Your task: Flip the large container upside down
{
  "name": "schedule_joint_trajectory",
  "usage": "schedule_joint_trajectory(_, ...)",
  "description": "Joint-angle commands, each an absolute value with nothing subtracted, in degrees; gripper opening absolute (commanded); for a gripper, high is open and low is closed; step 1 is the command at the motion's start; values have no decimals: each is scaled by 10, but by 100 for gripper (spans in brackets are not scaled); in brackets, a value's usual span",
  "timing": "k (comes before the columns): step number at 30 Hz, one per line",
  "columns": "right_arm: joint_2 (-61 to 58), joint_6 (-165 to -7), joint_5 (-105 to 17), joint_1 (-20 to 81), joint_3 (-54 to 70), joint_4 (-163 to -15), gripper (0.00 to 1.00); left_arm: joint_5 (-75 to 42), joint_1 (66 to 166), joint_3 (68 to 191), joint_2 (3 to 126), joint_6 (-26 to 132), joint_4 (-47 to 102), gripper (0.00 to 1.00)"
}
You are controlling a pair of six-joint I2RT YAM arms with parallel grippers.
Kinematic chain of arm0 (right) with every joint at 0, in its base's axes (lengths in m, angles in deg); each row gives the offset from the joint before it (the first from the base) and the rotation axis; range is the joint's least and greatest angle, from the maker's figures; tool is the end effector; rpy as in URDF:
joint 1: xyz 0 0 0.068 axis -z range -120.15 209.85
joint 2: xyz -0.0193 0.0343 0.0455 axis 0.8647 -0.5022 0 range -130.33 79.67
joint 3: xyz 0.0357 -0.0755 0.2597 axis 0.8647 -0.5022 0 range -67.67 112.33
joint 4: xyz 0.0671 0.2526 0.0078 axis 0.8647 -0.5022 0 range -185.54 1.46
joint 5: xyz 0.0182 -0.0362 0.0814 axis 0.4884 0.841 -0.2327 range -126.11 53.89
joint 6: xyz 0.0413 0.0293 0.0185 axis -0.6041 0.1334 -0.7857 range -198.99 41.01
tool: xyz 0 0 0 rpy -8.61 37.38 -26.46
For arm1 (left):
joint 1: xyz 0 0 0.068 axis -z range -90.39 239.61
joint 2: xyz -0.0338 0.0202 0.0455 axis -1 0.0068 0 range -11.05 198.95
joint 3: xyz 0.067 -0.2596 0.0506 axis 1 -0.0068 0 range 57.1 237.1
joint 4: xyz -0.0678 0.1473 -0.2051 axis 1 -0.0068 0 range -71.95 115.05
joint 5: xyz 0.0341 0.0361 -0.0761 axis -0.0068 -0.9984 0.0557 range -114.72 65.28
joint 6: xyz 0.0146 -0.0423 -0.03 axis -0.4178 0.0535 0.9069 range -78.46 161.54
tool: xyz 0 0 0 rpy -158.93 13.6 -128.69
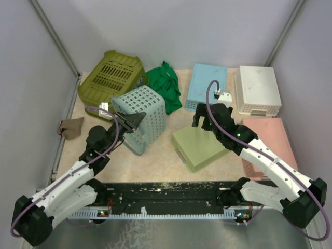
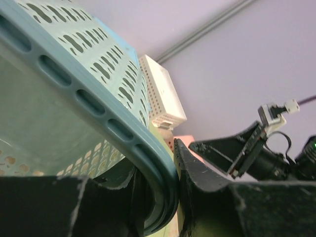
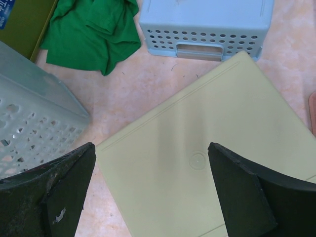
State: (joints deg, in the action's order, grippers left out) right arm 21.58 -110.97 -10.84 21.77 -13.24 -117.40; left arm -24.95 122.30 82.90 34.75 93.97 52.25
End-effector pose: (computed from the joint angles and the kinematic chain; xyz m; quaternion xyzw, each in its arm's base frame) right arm 0.1812 0.1227 0.3248 0.0595 0.8600 0.1123 0.4943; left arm 0.1645 -0.1053 0.2891 -0.1149 0.6513 -0.5064 0.5534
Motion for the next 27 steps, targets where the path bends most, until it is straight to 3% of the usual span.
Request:
schedule_joint_trajectory(1,241,-1105,-91,221,-125,-1168,96,-334,1248,870,392,959,559,0)
schedule_joint_trajectory(3,244,-1106,-88,221,-126,-1168,96,-344,1259,895,414,956,543,1)
schedule_joint_trajectory(8,240,-1104,-84,221,-121,-1171,96,-348,1274,951,454,922,489,47)
schedule_joint_trajectory(12,241,-1102,-81,221,-122,-1171,96,-345,1275,966,456,887,454,68)
schedule_joint_trajectory(22,240,-1091,-74,221,-118,-1169,96,-249,1275,966,391,708,352,98)
schedule_joint_trajectory(27,234,-1092,-81,221,-119,-1163,96,-241,1275,925,310,635,324,99)
